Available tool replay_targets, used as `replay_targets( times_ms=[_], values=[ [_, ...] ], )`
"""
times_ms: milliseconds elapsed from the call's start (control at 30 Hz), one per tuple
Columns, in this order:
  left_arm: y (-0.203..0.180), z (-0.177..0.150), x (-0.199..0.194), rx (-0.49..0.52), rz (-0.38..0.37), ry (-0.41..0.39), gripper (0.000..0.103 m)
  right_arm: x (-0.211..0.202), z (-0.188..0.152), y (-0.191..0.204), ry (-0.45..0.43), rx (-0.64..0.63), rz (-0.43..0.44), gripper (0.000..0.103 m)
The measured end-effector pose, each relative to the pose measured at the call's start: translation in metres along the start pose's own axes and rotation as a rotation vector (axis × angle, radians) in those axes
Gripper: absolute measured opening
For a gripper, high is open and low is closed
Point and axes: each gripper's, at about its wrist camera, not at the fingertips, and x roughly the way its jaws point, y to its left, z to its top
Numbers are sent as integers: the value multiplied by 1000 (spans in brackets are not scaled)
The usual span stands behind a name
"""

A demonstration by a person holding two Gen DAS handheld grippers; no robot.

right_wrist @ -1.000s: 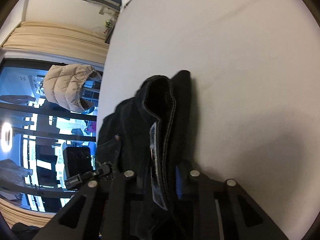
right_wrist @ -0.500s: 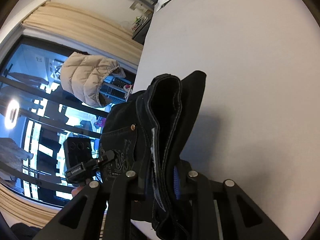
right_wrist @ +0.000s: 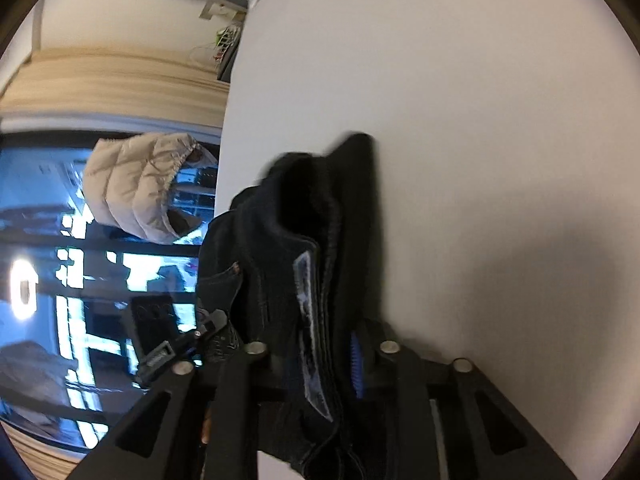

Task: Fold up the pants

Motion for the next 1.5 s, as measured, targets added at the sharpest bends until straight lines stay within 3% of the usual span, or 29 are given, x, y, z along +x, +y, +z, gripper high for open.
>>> replay_targets(
  times_ms=[200,267,300,367,533,600,667,700,733,833,900,1000,1133,1167,1267,1367,1500],
  values=[
    [10,-9,3,-6,-10,-24,31,2,-6,-17,-41,38,118,27],
    [6,-13,2,3,22,-36,41,-4,-10,-17,-71,62,131,36],
    [-1,-14,-1,19,51,-52,46,-7,-11,-12,-90,60,124,39],
    [-16,-21,-14,63,102,-97,67,-23,-22,-7,-143,54,95,50],
    [-78,-63,-66,256,218,-280,82,-67,-63,22,-274,-76,-32,51],
    [-109,-83,-83,346,274,-354,92,-87,-86,46,-351,-176,-115,56],
    [-148,-104,-102,432,350,-460,96,-109,-109,73,-453,-266,-197,77],
    [-164,-112,-110,458,386,-513,98,-121,-121,87,-523,-308,-235,80],
    [-183,-129,-126,501,452,-604,102,-134,-133,100,-593,-352,-253,86],
    [-230,-163,-157,606,558,-800,103,-170,-167,144,-786,-466,-291,103],
    [-261,-190,-181,678,626,-924,103,-195,-192,174,-915,-549,-299,103],
    [-306,-214,-206,740,745,-1046,103,-226,-220,210,-1053,-646,-314,103],
    [-334,-237,-230,705,801,-1147,103,-260,-263,248,-1247,-757,-306,103],
    [-336,-241,-235,664,820,-1149,103,-267,-272,255,-1283,-774,-315,103],
    [-338,-243,-246,644,754,-1050,103,-281,-290,274,-1319,-815,-350,103],
    [-335,-248,-241,618,781,-1018,103,-287,-303,287,-1352,-835,-404,103],
    [-321,-240,-221,573,809,-888,103,-283,-302,291,-1290,-807,-425,103]
  ],
)
